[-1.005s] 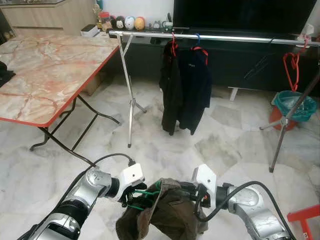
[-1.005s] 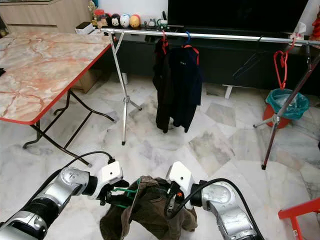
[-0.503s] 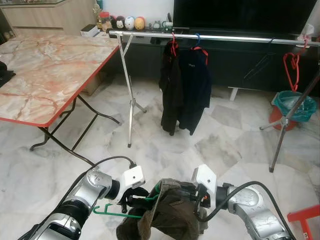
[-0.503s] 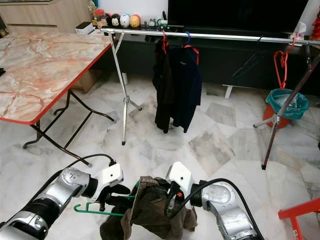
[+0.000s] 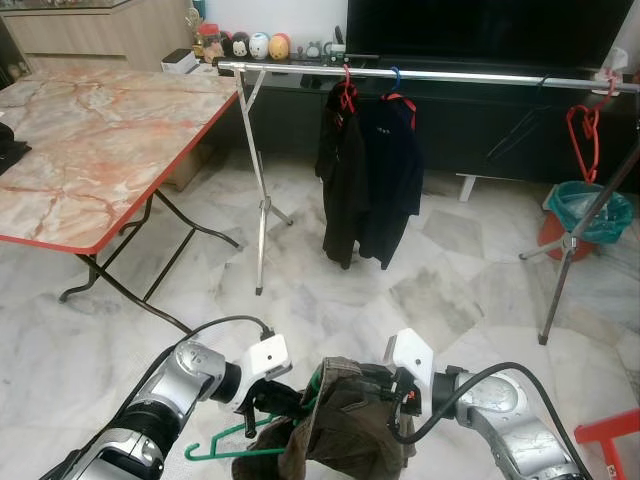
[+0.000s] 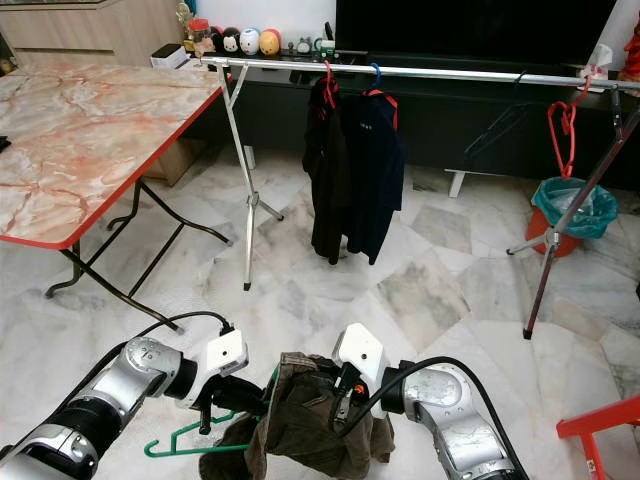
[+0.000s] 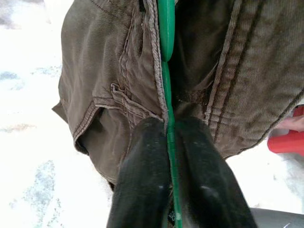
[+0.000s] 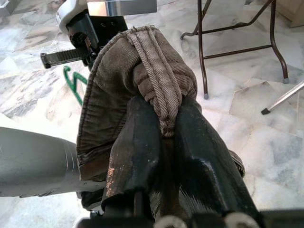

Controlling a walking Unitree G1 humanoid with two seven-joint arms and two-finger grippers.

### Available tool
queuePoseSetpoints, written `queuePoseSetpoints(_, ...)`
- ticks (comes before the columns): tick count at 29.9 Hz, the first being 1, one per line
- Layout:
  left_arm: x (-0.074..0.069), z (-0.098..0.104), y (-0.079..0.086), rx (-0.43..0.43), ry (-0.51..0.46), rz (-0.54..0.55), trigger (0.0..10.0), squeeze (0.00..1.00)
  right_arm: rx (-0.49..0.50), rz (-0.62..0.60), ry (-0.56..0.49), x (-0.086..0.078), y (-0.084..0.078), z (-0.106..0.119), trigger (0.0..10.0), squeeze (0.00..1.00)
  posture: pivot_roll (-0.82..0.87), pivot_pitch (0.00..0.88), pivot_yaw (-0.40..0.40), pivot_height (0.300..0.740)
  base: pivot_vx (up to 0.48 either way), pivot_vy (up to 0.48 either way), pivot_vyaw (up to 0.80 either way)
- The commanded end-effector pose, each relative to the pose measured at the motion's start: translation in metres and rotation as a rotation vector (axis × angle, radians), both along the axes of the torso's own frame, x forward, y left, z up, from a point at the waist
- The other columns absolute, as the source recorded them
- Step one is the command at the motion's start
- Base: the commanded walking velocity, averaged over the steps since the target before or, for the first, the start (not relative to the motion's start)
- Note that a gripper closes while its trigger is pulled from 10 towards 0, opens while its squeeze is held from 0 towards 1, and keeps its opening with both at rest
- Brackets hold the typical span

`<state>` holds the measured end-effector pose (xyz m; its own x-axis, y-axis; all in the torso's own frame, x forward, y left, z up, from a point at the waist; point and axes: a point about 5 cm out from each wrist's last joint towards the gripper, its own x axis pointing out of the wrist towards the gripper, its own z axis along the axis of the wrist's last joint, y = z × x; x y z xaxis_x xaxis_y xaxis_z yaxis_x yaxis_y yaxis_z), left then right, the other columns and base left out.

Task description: Hang hanger

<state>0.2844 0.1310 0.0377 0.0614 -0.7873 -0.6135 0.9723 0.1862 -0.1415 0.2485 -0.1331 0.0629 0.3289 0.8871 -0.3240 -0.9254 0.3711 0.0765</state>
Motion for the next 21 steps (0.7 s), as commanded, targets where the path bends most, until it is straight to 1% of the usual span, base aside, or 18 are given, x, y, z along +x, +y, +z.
queuePoseSetpoints(1,-0.002,0.001,0.001,-0.004,0.002,-0.013,0.0,0.0,0.034,0.018,-0.06,0.003,0.006,0.013,10.0,0.0,0.1,0.005,0.025,0.74,0.0,0.0,0.0)
queuePoseSetpoints(5,0.0,0.002,0.0,-0.018,-0.018,0.013,0.0,0.0,0.033,0.017,-0.06,0.003,0.006,0.013,10.0,0.0,0.1,0.005,0.025,0.74,0.0,0.0,0.0)
queuePoseSetpoints(7,0.003,0.005,-0.001,-0.055,-0.035,0.05,0.0,0.0,0.035,0.017,-0.058,0.003,0.006,0.013,10.0,0.0,0.09,0.005,0.026,0.74,0.0,0.0,0.0)
queuePoseSetpoints(9,0.005,0.007,0.0,-0.074,-0.044,0.069,0.0,0.0,0.035,0.015,-0.057,0.003,0.006,0.012,10.0,0.0,0.09,0.005,0.026,0.74,0.0,0.0,0.0)
queuePoseSetpoints(10,0.007,0.01,0.001,-0.1,-0.05,0.089,0.0,0.0,0.031,0.012,-0.053,0.002,0.005,0.011,10.0,0.0,0.09,0.005,0.026,0.74,0.0,0.0,0.0)
queuePoseSetpoints(11,0.007,0.01,0.001,-0.1,-0.05,0.089,0.0,0.0,0.031,0.012,-0.053,0.002,0.005,0.011,10.0,0.0,0.09,0.005,0.026,0.74,0.0,0.0,0.0)
queuePoseSetpoints(13,0.008,0.013,0.005,-0.128,-0.051,0.111,0.0,0.0,0.024,0.005,-0.047,0.002,0.003,0.009,10.0,0.0,0.1,0.006,0.025,0.74,0.0,0.0,0.0)
queuePoseSetpoints(18,0.005,0.013,0.01,-0.126,-0.045,0.107,0.0,0.0,0.014,-0.007,-0.042,0.002,-0.001,0.006,10.0,0.0,0.1,0.007,0.025,0.74,0.0,0.0,0.0)
queuePoseSetpoints(19,0.003,0.012,0.013,-0.113,-0.039,0.095,0.0,0.0,0.011,-0.012,-0.043,0.003,-0.003,0.006,10.0,0.0,0.1,0.007,0.025,0.74,0.0,0.0,0.0)
queuePoseSetpoints(20,0.002,0.011,0.015,-0.09,-0.049,0.088,1.2,0.0,0.009,-0.014,-0.044,0.003,-0.004,0.007,10.0,0.0,0.1,0.007,0.025,0.74,0.0,0.0,0.0)
queuePoseSetpoints(21,0.001,0.01,0.015,-0.081,-0.055,0.089,1.2,0.0,0.008,-0.014,-0.044,0.003,-0.004,0.007,10.0,0.0,0.1,0.007,0.025,0.74,0.0,0.0,0.0)
